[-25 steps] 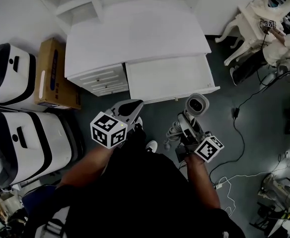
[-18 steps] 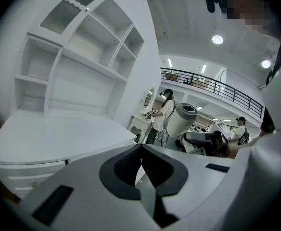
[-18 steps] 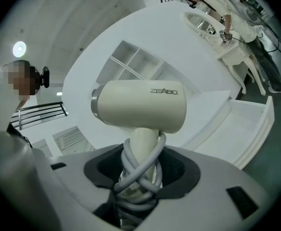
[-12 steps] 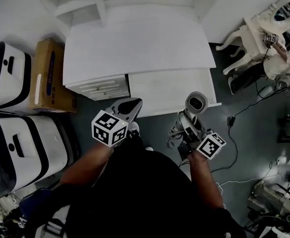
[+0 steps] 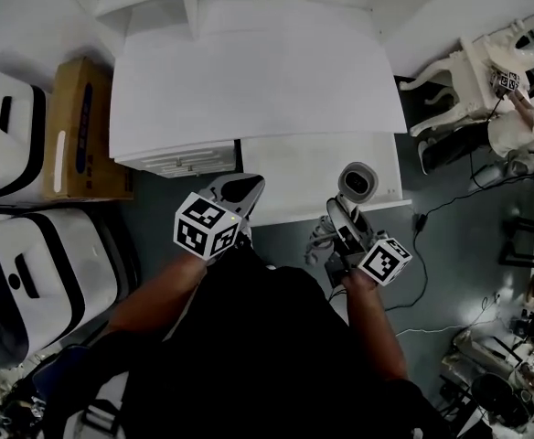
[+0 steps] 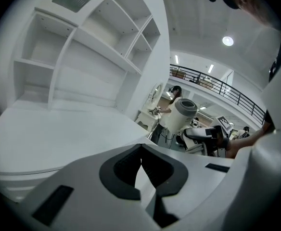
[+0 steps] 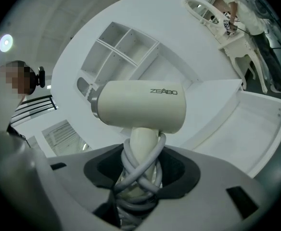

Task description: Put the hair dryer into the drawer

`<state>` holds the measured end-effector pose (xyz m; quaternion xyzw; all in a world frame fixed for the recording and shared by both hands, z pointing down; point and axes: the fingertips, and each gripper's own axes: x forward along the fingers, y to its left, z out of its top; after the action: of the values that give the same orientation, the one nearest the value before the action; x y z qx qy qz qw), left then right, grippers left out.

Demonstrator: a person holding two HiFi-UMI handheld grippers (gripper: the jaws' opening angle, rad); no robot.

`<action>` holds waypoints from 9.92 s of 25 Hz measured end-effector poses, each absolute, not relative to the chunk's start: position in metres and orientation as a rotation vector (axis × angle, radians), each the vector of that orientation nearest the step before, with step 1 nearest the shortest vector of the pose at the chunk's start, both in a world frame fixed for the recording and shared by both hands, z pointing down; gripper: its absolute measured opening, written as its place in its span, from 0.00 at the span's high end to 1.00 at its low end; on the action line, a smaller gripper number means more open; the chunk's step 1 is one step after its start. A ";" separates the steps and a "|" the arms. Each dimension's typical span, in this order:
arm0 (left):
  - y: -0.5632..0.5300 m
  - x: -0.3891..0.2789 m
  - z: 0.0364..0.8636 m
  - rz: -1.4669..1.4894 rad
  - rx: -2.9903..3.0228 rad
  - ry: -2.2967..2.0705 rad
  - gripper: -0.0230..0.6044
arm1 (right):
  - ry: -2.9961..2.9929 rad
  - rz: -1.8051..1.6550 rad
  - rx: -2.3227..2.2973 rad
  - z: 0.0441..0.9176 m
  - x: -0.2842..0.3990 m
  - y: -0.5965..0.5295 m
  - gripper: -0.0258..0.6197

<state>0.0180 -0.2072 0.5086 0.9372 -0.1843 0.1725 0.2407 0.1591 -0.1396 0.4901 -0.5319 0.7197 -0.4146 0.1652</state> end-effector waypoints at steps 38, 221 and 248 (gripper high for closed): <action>-0.222 -0.033 0.546 0.416 2.212 -1.054 0.95 | 3.725 -1.113 -1.085 0.727 0.136 -0.222 0.63; -0.105 0.021 0.459 0.462 2.590 -0.683 0.95 | 2.617 -0.936 -1.501 0.465 0.113 -0.084 0.92; -0.094 0.013 0.460 0.452 2.587 -0.686 0.95 | 2.636 -0.914 -1.519 0.468 0.105 -0.074 0.92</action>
<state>0.0127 -0.0940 0.4599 0.9315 -0.2469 0.1627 0.2120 0.1046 -0.0739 0.4678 -0.4782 0.8296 -0.2878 -0.0177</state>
